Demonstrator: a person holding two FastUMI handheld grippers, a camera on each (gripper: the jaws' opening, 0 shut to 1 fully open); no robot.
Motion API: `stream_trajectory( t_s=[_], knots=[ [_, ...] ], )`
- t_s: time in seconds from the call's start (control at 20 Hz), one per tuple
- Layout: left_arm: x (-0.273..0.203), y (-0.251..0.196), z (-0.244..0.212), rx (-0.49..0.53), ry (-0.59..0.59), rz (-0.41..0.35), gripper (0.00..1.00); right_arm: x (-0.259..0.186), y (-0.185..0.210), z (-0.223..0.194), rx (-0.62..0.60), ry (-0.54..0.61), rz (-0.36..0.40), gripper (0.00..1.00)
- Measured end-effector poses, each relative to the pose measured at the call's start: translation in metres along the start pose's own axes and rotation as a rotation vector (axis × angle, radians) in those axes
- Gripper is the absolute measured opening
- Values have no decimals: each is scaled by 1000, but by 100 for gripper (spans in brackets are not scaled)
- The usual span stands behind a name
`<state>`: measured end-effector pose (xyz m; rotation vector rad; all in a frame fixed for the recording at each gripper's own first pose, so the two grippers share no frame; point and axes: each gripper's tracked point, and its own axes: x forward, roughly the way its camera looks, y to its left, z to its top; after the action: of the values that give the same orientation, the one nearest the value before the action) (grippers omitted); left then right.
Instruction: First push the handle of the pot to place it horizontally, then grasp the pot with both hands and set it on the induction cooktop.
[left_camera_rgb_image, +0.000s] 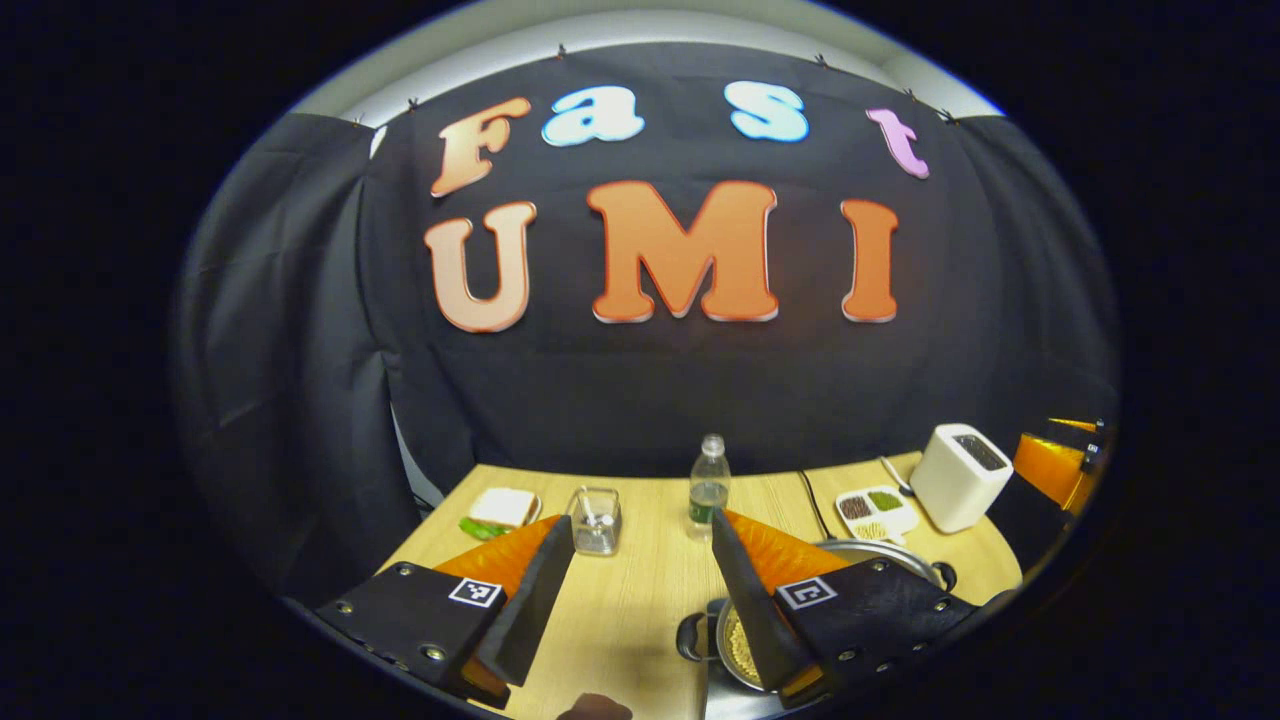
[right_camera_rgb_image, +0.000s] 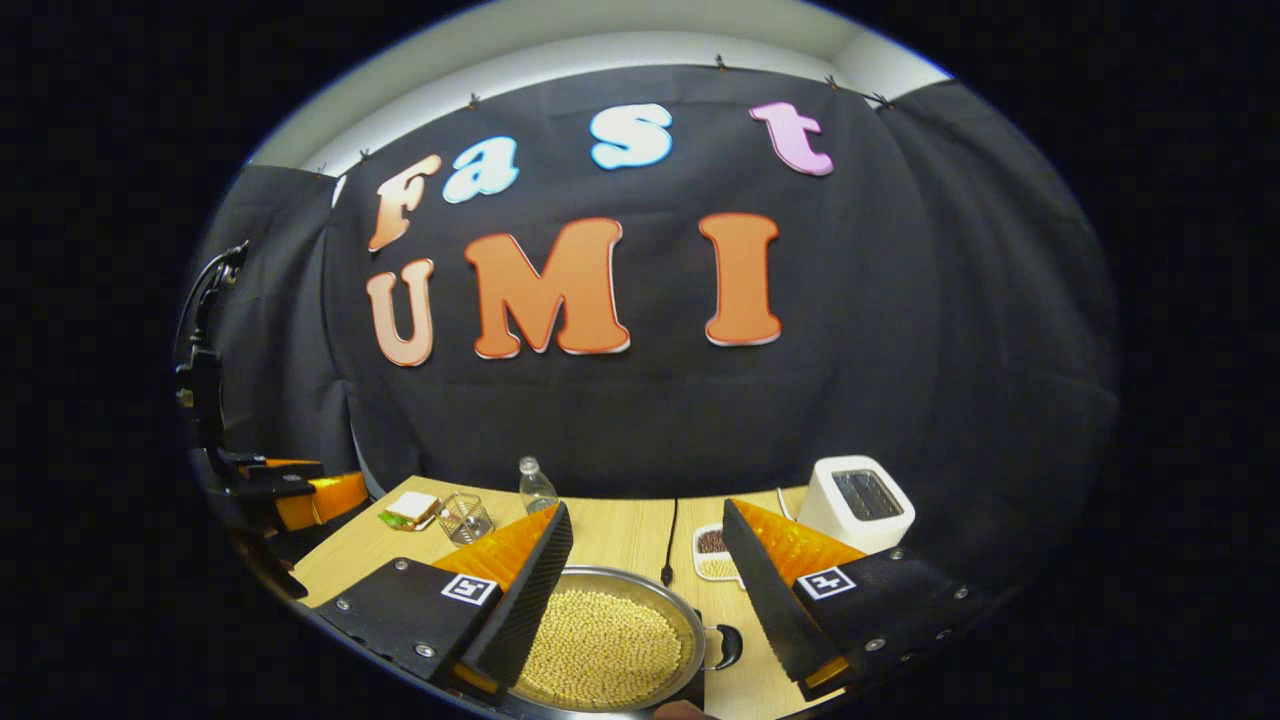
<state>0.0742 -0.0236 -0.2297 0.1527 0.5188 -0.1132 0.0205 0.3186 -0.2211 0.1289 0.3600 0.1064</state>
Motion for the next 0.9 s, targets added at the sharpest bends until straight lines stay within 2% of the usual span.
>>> stream_trajectory(
  t_s=[0.15,0.2,0.25,0.35,0.45,0.5,0.55,0.6,0.65,0.7,0.8,0.85,0.9],
  knots=[
    [-22,21,64,-48,-134,29,84,-22,17,57,-48,-109,26,94],
    [-31,25,83,-64,-177,35,84,-30,23,76,-46,-136,34,99],
    [-37,28,102,-83,-224,37,83,-37,29,93,-42,-165,45,94],
    [-52,34,134,-117,-288,33,82,-52,36,127,-39,-226,66,93],
    [-70,39,162,-138,-333,38,82,-74,48,155,-25,-273,116,98],
    [-80,39,178,-146,-357,32,82,-81,51,166,-19,-295,132,93],
    [-89,41,193,-145,-386,29,80,-92,51,176,-15,-323,141,93],
    [-97,42,205,-136,-417,28,80,-97,54,187,-18,-351,145,98],
    [-104,41,217,-126,-450,29,80,-106,54,196,-24,-378,149,93],
    [-112,39,229,-119,-484,29,80,-113,57,204,-30,-398,155,93],
    [-128,33,245,-118,-529,20,81,-126,57,210,-30,-408,170,98],
    [-134,30,252,-125,-547,10,81,-133,54,215,-21,-419,169,93],
    [-141,29,255,-128,-559,1,80,-135,52,221,-14,-431,164,98]
  ],
)
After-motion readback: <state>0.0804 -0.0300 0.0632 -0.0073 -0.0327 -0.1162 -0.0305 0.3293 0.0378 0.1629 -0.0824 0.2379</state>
